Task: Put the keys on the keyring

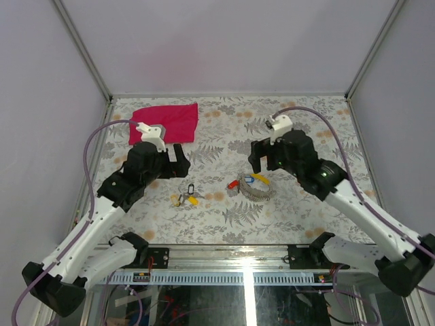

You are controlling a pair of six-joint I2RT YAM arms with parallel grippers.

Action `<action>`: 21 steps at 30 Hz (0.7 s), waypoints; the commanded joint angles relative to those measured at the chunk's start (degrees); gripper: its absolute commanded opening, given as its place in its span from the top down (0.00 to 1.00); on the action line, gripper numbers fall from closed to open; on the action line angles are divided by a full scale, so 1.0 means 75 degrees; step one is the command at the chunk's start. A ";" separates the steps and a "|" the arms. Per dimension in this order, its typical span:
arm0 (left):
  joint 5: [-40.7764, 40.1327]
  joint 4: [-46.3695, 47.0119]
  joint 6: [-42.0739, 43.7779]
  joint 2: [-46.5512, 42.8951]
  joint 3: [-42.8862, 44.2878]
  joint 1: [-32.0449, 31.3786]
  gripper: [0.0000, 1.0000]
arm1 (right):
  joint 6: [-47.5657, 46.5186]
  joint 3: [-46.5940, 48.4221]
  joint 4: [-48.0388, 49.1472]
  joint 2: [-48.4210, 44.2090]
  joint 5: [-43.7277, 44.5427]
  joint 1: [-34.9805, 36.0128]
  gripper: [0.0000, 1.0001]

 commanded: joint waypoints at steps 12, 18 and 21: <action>-0.1397 0.0002 -0.0284 -0.2457 -0.0356 0.0030 0.00 | -0.0265 -0.1230 -0.0707 -0.4234 0.1642 -0.0031 0.01; -0.1469 -0.0097 -0.0269 -0.2826 -0.0665 0.0038 0.00 | -0.0062 -0.1887 -0.0517 -0.4943 0.1733 -0.0033 0.01; -0.1479 -0.0011 -0.0204 -0.2971 -0.0827 0.0038 0.00 | -0.0024 -0.1984 -0.0448 -0.4945 0.1803 -0.0039 0.01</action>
